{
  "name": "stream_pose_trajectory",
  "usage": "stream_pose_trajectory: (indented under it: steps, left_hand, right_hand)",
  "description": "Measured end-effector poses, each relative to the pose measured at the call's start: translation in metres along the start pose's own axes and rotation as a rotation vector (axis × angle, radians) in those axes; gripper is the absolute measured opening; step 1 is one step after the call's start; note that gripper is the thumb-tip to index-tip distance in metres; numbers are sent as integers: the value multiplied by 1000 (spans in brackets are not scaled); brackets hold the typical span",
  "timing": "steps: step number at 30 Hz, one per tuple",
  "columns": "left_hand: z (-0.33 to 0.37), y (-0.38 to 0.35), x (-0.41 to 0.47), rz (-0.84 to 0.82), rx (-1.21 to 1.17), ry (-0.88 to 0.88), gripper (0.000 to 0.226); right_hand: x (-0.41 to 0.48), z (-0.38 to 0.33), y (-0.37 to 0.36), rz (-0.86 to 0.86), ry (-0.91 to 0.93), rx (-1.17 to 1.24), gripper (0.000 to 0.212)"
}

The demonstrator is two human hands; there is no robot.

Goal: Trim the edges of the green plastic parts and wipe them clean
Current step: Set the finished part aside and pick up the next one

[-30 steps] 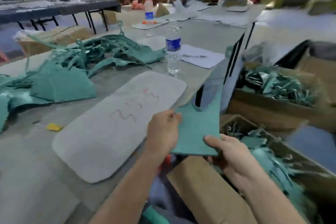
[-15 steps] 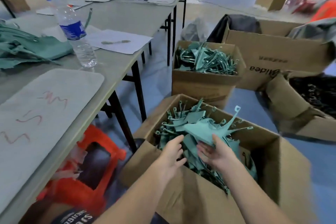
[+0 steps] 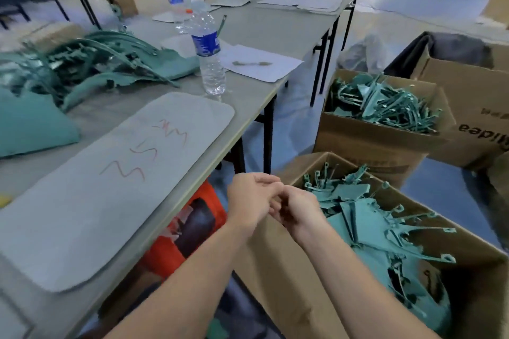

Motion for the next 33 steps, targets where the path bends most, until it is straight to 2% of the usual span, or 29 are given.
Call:
stream_pose_trajectory:
  steps: [5, 9, 11, 13, 16, 18, 20, 22, 23, 25, 26, 28, 31, 33]
  left_hand:
    - [49, 88, -15, 186, -63, -206, 37]
    - [69, 189, -47, 393, -97, -333, 43]
    - [72, 228, -65, 489, 0, -345, 40]
    - [63, 276, -91, 655, 106, -323, 34]
    - [41, 339, -130, 927, 262, -265, 29]
    - [20, 374, -152, 1040, 336, -218, 24]
    - [-5, 405, -174, 1091, 507, -162, 17]
    - [-31, 431, -192, 1097, 836, -158, 19]
    - [-45, 441, -198, 1063, 1033, -117, 28]
    - [-74, 457, -205, 925, 1294, 114, 61]
    - [-87, 465, -207, 880, 1300, 225, 74]
    - [-105, 484, -205, 885, 1195, 273, 79]
    - [-110, 511, -188, 889, 1190, 229, 66]
    - [-112, 526, -172, 901, 1157, 222, 56]
  right_hand:
    - [-53, -30, -99, -328, 280, -214, 24]
    - [-98, -22, -192, -611, 402, -395, 27]
    - [-112, -12, -226, -705, 453, -444, 34]
    - [-128, 16, -273, -848, 440, -501, 39]
    - [-147, 64, -331, -1024, 400, -577, 36]
    - [-155, 96, -365, -1083, 408, -629, 32]
    - [-159, 126, -393, -1096, 454, -717, 31]
    - [-160, 153, -418, -1060, 529, -835, 27]
    - [-160, 164, -430, -1033, 588, -912, 26]
    - [-159, 181, -451, -978, 710, -1093, 35]
    - [-157, 186, -461, -954, 748, -1170, 42]
    - [-153, 196, -481, -936, 787, -1282, 56]
    - [-142, 210, -505, -891, 885, -1416, 66]
    - [-133, 215, -517, -789, 1008, -1510, 74]
Point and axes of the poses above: each hand's wrist, its own x-axis towards the middle knuckle, its own y-axis out of the back of the hand, z = x × y, the point moved 1 cm from there along x, towards the middle knuckle, and after that the axes turned 4 degrees about x, right-handed, at the moved point
